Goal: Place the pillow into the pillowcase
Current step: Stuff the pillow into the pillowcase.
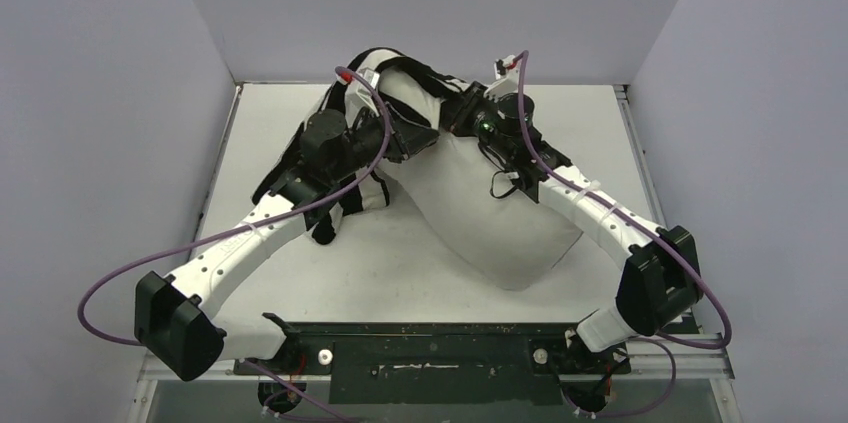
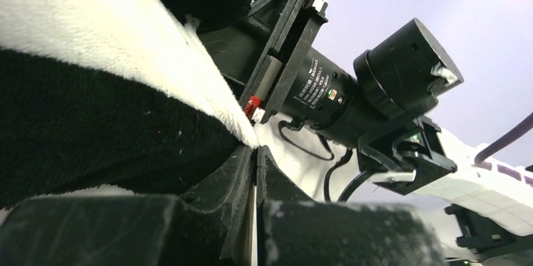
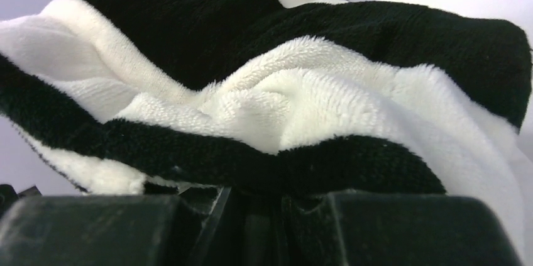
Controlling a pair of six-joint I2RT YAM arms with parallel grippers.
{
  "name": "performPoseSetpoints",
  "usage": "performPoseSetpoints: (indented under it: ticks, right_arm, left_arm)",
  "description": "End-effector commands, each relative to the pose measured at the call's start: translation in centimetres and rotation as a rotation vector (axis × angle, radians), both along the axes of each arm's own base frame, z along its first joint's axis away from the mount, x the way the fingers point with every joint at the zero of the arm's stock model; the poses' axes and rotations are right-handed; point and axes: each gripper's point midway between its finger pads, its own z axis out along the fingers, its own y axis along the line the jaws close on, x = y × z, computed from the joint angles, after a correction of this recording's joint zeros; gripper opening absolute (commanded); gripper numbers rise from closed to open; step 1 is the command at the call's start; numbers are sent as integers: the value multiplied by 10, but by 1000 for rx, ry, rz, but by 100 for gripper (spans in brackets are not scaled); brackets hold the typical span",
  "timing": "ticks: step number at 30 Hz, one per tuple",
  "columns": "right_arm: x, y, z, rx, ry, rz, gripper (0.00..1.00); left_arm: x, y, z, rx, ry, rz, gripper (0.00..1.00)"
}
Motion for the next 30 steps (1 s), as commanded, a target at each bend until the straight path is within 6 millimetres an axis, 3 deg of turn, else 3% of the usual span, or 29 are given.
performPoseSetpoints:
  ticks: [1, 5, 6, 8, 10, 13, 15, 18, 20, 24, 30]
  right_arm:
    - [-11, -28, 105, 209, -254, 55, 0]
    - [-55, -17, 100, 70, -277, 320, 0]
    - [-68, -19, 100, 39, -294, 356, 0]
    - [-82, -36, 109, -4, -341, 328, 0]
    - [-82, -56, 119, -29, -364, 275, 0]
    - [-76, -82, 130, -53, -383, 221, 0]
    - [-72, -86, 129, -51, -380, 239, 0]
    - [-68, -83, 117, -53, -359, 267, 0]
    - [-65, -82, 107, -51, -342, 275, 0]
    - [-61, -81, 96, -60, -330, 281, 0]
    - [-62, -83, 95, -48, -333, 276, 0]
  left_arm:
    - [-46, -6, 33, 34, -69, -176, 0]
    - [-31, 25, 33, 193, -102, -65, 46]
    - [-29, 34, 33, 235, -125, -30, 53]
    - [-29, 56, 28, 330, -173, 44, 61]
    - [-26, 81, 11, 421, -145, 147, 67]
    - [-23, 116, -27, 556, -61, 285, 70]
    - [-20, 131, -63, 627, 7, 333, 72]
    - [-16, 130, -108, 638, 93, 305, 73]
    - [-12, 118, -129, 604, 122, 270, 75]
    - [6, 92, -156, 521, 130, 231, 79]
    - [38, 70, -195, 473, 145, 296, 83]
